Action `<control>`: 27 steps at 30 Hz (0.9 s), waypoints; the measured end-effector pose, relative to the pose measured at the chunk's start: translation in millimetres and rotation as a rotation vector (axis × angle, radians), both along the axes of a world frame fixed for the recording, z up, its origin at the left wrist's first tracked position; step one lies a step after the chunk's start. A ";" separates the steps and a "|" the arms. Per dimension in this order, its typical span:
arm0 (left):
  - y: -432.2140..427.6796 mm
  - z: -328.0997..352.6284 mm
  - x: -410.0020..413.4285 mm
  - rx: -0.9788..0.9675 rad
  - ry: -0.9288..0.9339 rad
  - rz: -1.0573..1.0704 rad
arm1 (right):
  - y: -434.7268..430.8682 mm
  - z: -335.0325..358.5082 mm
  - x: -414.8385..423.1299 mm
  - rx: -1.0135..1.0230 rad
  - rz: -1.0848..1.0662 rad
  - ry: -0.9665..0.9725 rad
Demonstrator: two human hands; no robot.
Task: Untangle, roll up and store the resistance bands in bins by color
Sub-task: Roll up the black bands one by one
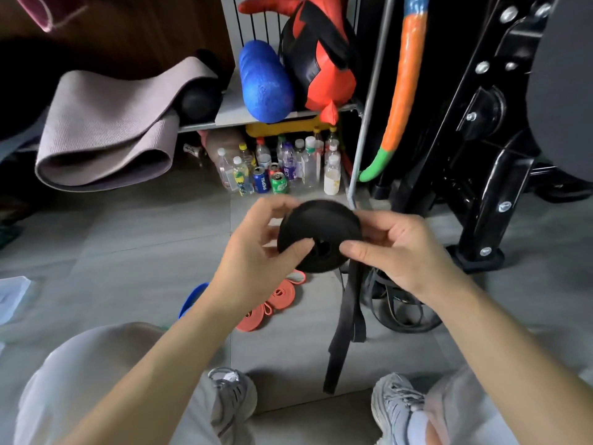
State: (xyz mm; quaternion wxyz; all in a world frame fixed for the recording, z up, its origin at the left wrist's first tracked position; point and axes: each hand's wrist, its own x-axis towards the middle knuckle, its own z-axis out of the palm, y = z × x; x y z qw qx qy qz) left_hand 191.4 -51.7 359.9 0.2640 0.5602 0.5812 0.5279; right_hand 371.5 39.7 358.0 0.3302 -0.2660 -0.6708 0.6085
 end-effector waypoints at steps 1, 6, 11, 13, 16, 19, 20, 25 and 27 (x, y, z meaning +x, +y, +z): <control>-0.6 -1.7 -3.6 -0.005 0.161 0.007 | -0.9 -1.7 1.7 0.037 0.007 -0.057; -8.4 -23.3 -4.3 0.001 0.804 -0.121 | -6.5 -13.4 -1.0 0.144 0.045 -0.292; -12.3 -30.2 -3.0 0.050 0.667 -0.005 | -8.2 -13.5 -5.5 0.097 0.025 -0.230; -13.6 -28.7 -0.5 0.071 0.533 0.039 | -7.1 -8.8 -5.8 0.089 0.026 -0.200; -16.1 -28.7 -0.7 0.100 0.387 0.091 | -5.9 -6.2 -4.7 0.084 0.044 -0.215; -17.1 -27.8 -3.5 0.093 0.283 0.156 | -7.0 -9.0 -8.4 0.064 0.047 -0.199; -17.3 -27.7 -3.0 0.080 0.233 0.180 | -8.0 -9.5 -10.6 0.037 0.036 -0.155; -21.0 -25.4 9.1 0.079 -0.163 0.182 | -15.6 -8.8 -20.0 -0.094 0.002 0.051; -23.2 -24.1 14.2 0.088 -0.230 0.164 | -16.6 -11.3 -21.6 -0.130 0.006 0.052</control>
